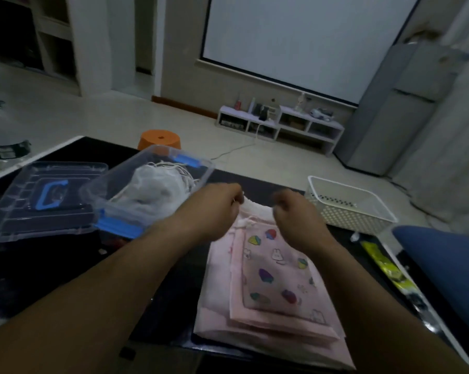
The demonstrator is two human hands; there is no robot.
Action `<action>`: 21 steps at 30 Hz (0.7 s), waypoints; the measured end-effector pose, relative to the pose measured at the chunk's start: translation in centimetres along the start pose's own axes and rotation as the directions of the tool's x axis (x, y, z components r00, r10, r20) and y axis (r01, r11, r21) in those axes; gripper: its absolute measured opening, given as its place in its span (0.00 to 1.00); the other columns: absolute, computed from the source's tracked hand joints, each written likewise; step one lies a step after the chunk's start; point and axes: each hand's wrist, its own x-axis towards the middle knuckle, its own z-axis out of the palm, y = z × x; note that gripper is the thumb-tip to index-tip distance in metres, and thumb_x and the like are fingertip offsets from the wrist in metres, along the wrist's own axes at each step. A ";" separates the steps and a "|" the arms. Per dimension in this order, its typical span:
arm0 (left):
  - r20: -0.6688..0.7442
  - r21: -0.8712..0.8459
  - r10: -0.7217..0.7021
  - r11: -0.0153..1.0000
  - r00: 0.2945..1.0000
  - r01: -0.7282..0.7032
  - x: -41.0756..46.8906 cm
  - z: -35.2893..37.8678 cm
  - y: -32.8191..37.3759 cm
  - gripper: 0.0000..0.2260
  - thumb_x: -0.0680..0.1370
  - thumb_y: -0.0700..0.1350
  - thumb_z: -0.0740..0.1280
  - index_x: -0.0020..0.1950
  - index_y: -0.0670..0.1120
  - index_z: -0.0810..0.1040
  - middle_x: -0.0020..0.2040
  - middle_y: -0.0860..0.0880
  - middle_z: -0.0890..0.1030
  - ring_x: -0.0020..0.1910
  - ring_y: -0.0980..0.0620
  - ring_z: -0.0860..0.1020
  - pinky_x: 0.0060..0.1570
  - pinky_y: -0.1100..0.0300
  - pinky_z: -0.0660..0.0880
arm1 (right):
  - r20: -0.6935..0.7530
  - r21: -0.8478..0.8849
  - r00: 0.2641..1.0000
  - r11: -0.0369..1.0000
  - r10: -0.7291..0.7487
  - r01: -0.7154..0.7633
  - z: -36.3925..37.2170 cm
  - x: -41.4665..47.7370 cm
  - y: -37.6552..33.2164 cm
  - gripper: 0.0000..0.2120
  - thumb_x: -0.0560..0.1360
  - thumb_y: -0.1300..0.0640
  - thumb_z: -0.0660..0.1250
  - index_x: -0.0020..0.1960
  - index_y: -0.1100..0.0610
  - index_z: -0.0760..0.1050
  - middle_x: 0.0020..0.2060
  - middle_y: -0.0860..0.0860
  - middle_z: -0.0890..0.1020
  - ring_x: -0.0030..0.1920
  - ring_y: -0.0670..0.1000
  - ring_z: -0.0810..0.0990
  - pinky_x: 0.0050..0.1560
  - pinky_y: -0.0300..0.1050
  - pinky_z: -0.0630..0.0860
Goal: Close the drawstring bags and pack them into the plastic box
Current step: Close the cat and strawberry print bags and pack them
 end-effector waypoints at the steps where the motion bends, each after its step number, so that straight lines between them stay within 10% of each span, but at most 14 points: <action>1: 0.061 -0.018 -0.014 1.000 0.998 0.016 -0.2 1.3 0.4 0.08 0.84 0.47 0.61 0.59 0.53 0.79 0.56 0.51 0.83 0.52 0.54 0.80 0.51 0.56 0.77 | 0.004 0.009 0.998 0.998 0.065 -0.065 -0.4 -0.8 1.9 0.16 0.82 0.55 0.62 0.68 0.53 0.77 0.62 0.50 0.81 0.57 0.49 0.81 0.60 0.51 0.79; 7: 0.363 0.091 -0.198 0.980 0.911 0.176 -0.1 7.9 0.9 0.12 0.82 0.53 0.64 0.61 0.48 0.80 0.58 0.48 0.82 0.52 0.50 0.79 0.50 0.56 0.76 | 0.211 0.020 0.888 0.906 0.409 -0.423 1.0 -3.7 9.9 0.10 0.78 0.59 0.65 0.38 0.57 0.73 0.37 0.54 0.78 0.39 0.54 0.77 0.36 0.50 0.72; 15: 0.363 -0.159 -0.375 0.877 0.853 0.454 2.4 11.7 1.8 0.09 0.82 0.50 0.69 0.58 0.47 0.76 0.55 0.49 0.81 0.48 0.52 0.79 0.46 0.57 0.77 | 0.326 -0.017 0.833 0.883 0.448 -0.469 3.3 -2.3 12.5 0.15 0.81 0.55 0.65 0.64 0.63 0.76 0.57 0.59 0.81 0.54 0.59 0.81 0.53 0.49 0.79; 21: 0.400 -0.245 -0.479 0.765 0.781 0.595 3.3 12.3 1.3 0.10 0.82 0.49 0.69 0.49 0.43 0.79 0.38 0.47 0.78 0.32 0.52 0.75 0.26 0.62 0.68 | 0.322 0.153 0.802 0.808 0.504 -0.569 3.0 -2.1 12.7 0.08 0.77 0.61 0.70 0.41 0.62 0.76 0.34 0.55 0.76 0.33 0.53 0.78 0.32 0.42 0.74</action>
